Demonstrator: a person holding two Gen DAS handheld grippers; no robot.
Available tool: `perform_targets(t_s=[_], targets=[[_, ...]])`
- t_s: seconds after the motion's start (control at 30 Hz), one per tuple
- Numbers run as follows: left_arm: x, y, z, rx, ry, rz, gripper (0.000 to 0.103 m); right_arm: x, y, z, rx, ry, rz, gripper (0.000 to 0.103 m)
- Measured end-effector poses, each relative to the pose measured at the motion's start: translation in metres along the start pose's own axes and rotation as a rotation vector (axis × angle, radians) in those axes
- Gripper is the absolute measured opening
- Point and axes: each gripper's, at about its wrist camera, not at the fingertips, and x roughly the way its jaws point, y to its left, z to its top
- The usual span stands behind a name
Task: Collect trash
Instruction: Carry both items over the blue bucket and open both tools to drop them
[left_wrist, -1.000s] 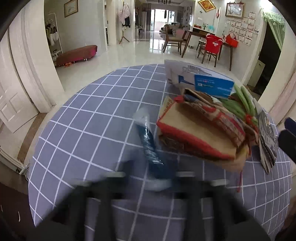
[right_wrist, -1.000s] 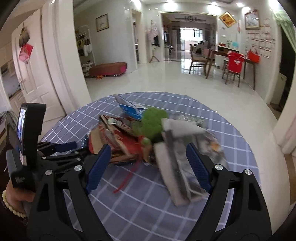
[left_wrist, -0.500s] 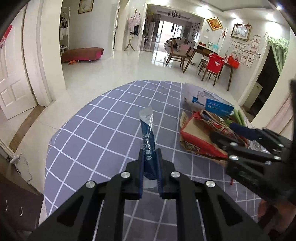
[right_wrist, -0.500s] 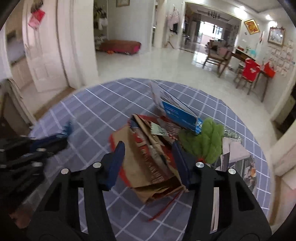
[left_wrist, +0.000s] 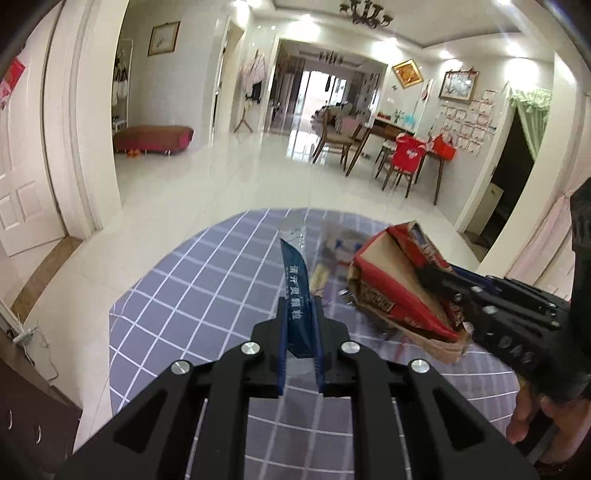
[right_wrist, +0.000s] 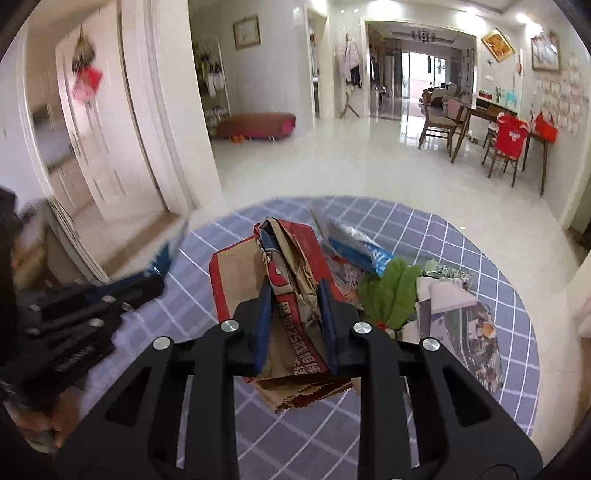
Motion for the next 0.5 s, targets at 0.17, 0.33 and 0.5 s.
perform_targets(t_s=[0.17,0.33,0.5], targets=[[-0.031,-0.034,0.003,0.037,-0.036,-0.038,0.011,-0.059,-0.016,0.003,0.08,-0.097,0.052,0.024],[-0.046,-0.085,-0.002,0.102,-0.041,-0.105,0.011,-0.117,-0.041,-0.017,0.107,-0.165,0.013,0.024],[-0.045,-0.163,-0.023,0.194,0.007,-0.229,0.011,-0.169,-0.087,-0.062,0.166,-0.198,-0.086,0.024]])
